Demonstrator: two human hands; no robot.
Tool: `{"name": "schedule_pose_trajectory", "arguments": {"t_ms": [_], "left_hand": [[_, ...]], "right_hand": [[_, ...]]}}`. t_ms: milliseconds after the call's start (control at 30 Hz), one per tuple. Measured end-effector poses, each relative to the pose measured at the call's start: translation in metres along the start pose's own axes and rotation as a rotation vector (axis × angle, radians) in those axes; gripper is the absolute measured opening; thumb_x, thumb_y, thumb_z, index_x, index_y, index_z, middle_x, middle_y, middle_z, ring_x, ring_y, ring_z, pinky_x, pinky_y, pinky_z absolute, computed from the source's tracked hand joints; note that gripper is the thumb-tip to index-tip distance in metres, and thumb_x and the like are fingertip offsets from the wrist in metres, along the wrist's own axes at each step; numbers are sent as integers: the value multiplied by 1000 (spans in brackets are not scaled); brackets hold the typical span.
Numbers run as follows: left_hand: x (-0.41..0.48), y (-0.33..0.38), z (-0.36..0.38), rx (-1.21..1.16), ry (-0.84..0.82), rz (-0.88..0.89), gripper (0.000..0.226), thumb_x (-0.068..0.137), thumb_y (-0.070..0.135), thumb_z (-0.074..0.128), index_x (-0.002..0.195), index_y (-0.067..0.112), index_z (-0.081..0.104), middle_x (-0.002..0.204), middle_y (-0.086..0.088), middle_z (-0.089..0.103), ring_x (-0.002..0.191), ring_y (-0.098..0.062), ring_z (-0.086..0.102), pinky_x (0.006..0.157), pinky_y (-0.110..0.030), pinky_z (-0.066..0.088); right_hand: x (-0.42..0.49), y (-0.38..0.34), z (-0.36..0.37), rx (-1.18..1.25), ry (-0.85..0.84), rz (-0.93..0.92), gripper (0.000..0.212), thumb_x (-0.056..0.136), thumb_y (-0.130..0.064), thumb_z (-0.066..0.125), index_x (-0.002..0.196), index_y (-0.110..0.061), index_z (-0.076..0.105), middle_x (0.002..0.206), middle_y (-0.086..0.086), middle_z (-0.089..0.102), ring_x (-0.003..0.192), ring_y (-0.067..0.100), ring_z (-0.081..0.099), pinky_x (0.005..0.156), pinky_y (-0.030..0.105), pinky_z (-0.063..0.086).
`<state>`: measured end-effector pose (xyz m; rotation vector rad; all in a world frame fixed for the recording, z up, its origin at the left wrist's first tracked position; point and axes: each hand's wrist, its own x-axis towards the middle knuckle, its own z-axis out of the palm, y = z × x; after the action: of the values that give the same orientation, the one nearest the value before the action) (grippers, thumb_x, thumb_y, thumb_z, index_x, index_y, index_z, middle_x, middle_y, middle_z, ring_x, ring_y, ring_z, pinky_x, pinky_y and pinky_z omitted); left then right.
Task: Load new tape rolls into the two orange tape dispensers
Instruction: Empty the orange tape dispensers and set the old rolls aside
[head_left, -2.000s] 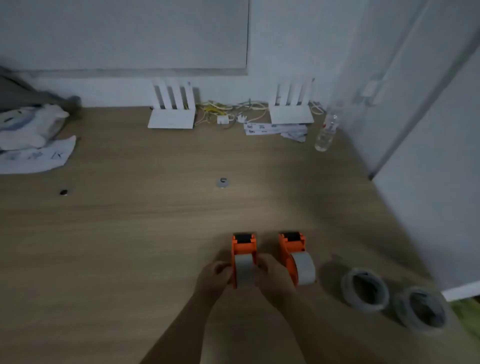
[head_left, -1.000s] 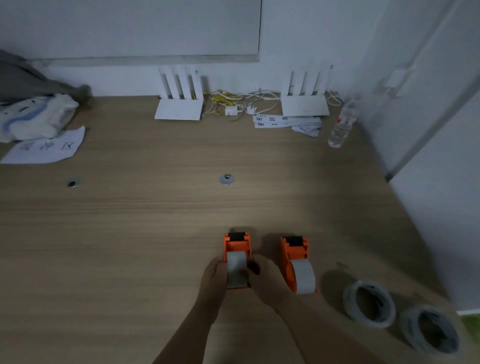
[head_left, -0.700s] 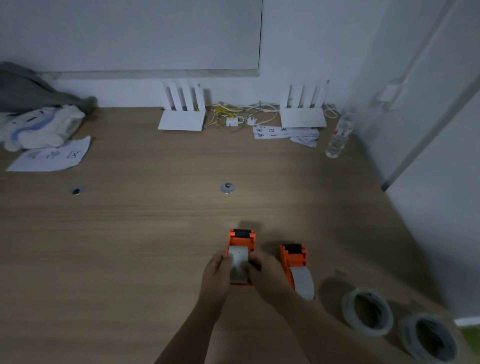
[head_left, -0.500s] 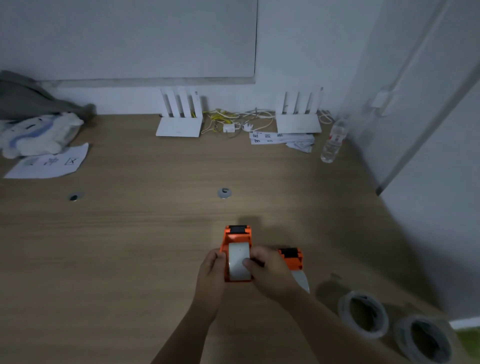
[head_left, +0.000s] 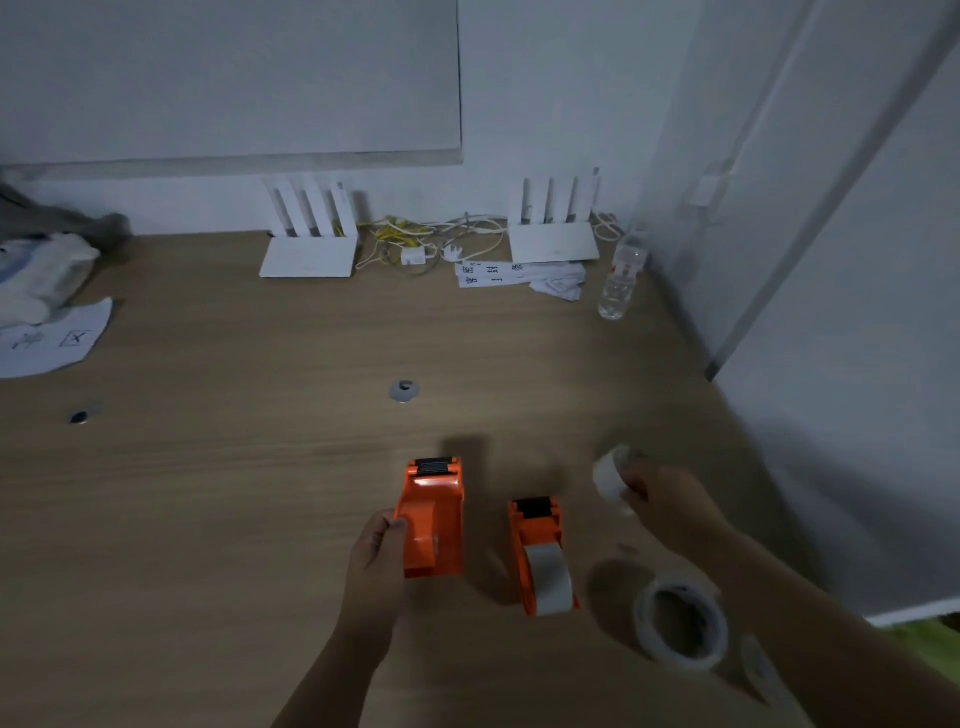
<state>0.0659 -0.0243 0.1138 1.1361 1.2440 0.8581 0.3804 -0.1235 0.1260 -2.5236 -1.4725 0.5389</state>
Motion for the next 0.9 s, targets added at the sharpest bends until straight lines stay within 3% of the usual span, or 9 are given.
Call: {"name": "schedule_pose_trajectory", "arguments": {"t_ms": [167, 367, 533, 633, 700, 800, 900], "left_hand": [[-1, 0, 6, 65, 9, 16, 23, 97, 4, 43, 85, -5, 59, 74, -12, 57, 69, -18, 51, 63, -32, 41], [0, -3, 10, 70, 31, -9, 22, 97, 4, 43, 86, -6, 59, 73, -13, 57, 69, -20, 51, 63, -33, 41], [-1, 2, 11, 62, 39, -14, 28, 82, 24, 48, 81, -2, 59, 71, -10, 56, 67, -19, 50, 65, -34, 40], [-2, 3, 10, 59, 41, -10, 29, 82, 25, 47, 82, -3, 58, 70, -10, 56, 67, -19, 49, 64, -34, 40], [-2, 2, 9, 59, 40, 3, 25, 89, 19, 49, 82, -3, 58, 70, -9, 57, 66, -18, 50, 62, -32, 41], [0, -1, 8, 54, 43, -2, 22, 97, 6, 45, 87, -4, 60, 73, -10, 60, 67, -18, 53, 60, -27, 44], [1, -2, 5, 48, 22, 6, 22, 98, 5, 43, 89, -4, 61, 74, -12, 61, 68, -19, 53, 61, -30, 44]], "right_hand": [[22, 47, 25, -228, -109, 21, 23, 89, -26, 50, 109, -33, 59, 117, 5, 68, 100, 33, 66, 79, 41, 55], [28, 65, 50, -333, -180, 4, 23, 93, -19, 48, 110, -20, 63, 122, 3, 63, 109, 24, 62, 85, 36, 51], [29, 64, 53, -329, -198, 20, 27, 95, -19, 47, 117, -17, 62, 125, 5, 61, 112, 24, 60, 89, 34, 49], [27, 39, 41, -310, -64, -20, 32, 92, -22, 44, 112, -11, 65, 121, 13, 62, 111, 32, 58, 91, 35, 48], [22, -4, 37, -178, -23, -70, 32, 91, -16, 45, 112, -5, 66, 118, 18, 65, 112, 37, 57, 94, 37, 45], [5, -83, 45, 114, -41, -127, 25, 96, -16, 48, 110, -13, 68, 112, 9, 70, 105, 29, 64, 88, 35, 48], [-14, -147, 70, 400, -223, 8, 28, 97, -20, 44, 107, -9, 67, 109, 8, 71, 93, 22, 65, 75, 25, 51]]}}
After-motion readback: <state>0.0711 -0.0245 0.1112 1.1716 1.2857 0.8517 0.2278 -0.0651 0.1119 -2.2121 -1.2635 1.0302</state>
